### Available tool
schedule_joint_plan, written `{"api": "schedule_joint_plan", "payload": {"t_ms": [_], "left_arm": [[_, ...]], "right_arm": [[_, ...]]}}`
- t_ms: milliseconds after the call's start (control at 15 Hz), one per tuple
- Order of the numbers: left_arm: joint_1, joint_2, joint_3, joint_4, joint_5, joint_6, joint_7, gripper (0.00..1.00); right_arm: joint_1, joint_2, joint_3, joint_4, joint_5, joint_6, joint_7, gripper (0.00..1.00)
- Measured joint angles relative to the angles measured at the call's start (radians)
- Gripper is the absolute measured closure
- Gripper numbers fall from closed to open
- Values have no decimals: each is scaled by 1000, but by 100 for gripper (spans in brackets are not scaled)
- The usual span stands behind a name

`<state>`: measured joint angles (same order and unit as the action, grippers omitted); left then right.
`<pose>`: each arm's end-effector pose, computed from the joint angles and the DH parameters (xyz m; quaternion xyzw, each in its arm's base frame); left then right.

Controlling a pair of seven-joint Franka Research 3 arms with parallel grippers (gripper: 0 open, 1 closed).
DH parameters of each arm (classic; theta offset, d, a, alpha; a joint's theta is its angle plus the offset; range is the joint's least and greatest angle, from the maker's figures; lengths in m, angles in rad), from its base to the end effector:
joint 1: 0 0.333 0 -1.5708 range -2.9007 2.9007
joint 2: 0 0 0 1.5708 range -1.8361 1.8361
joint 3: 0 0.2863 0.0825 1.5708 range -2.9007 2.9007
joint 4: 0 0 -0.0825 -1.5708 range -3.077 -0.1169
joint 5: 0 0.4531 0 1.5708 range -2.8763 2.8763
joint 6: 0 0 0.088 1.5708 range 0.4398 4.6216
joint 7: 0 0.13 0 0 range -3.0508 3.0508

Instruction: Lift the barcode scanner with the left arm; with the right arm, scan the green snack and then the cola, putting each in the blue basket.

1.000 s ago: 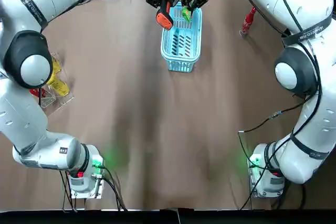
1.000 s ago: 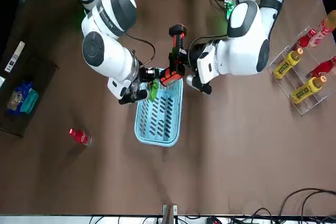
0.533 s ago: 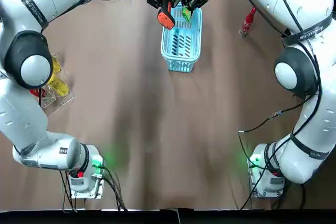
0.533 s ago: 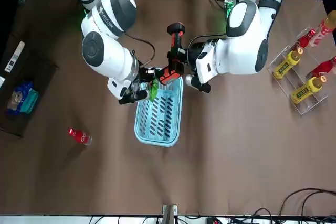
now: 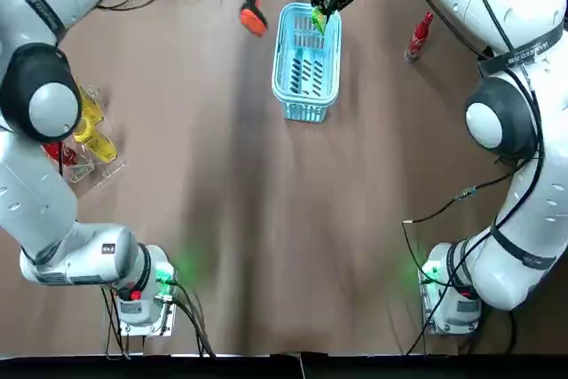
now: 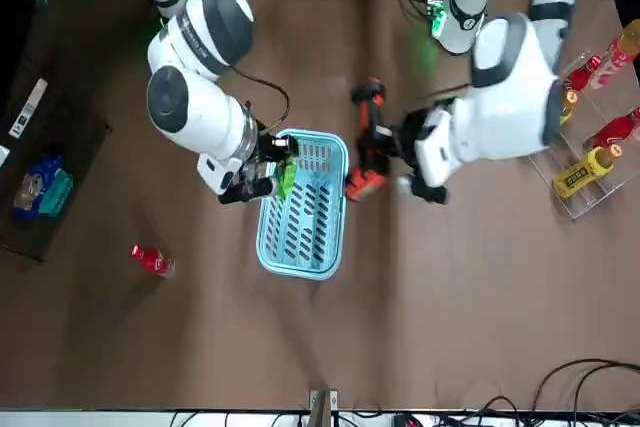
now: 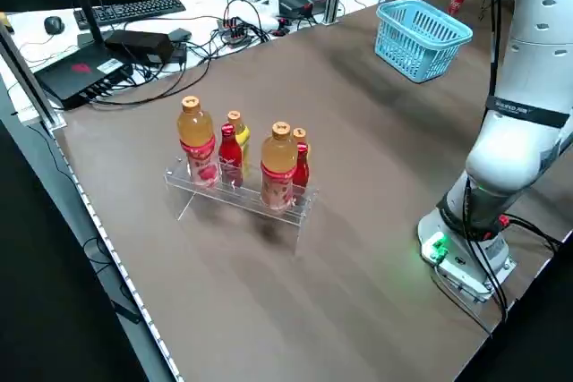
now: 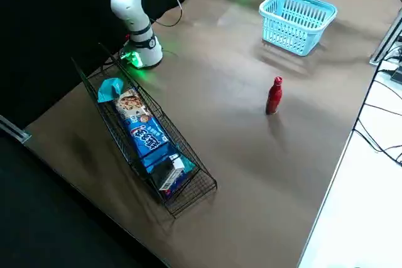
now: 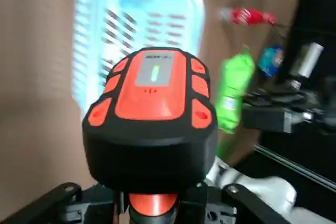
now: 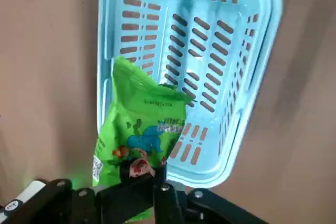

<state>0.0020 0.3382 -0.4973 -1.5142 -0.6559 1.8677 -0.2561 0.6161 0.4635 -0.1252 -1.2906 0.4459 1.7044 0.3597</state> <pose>0.6253 -0.3648 0.4560 0.9228 -0.0115 -0.1195 0.3660 0.6259 0.4090 0.4272 -0.9807 -0.0356 0.0997 0.1644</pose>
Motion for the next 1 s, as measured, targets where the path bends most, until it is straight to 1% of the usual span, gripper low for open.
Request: {"api": "schedule_joint_plan", "payload": {"t_ms": [67, 267, 333, 533, 600, 667, 867, 1000], "left_arm": [[50, -13, 1, 8, 105, -25, 0, 64], [66, -32, 2, 10, 338, -57, -2, 64], [65, -35, 1, 9, 407, -72, -6, 64], [62, -36, 0, 9, 571, -104, -36, 64], [62, -36, 0, 7, 612, -108, -54, 64], [62, -36, 1, 6, 641, -112, -73, 64], [63, -36, 2, 1, 684, -130, -100, 64], [63, -36, 3, -4, 687, -136, -103, 64]], "right_arm": [[-9, 4, -2, 0, 0, 16, 0, 98], [-10, 33, 0, -11, 0, 88, 0, 98], [-7, 49, 1, -15, 0, 114, 0, 93], [-2, 82, 2, -16, -1, 158, 0, 65], [-2, 83, 2, -16, -1, 159, -1, 56], [-2, 82, 0, -14, -1, 159, -1, 51], [-24, 70, -8, -7, -2, 154, -5, 51], [-78, 54, -15, -4, -16, 107, -12, 51]]}}
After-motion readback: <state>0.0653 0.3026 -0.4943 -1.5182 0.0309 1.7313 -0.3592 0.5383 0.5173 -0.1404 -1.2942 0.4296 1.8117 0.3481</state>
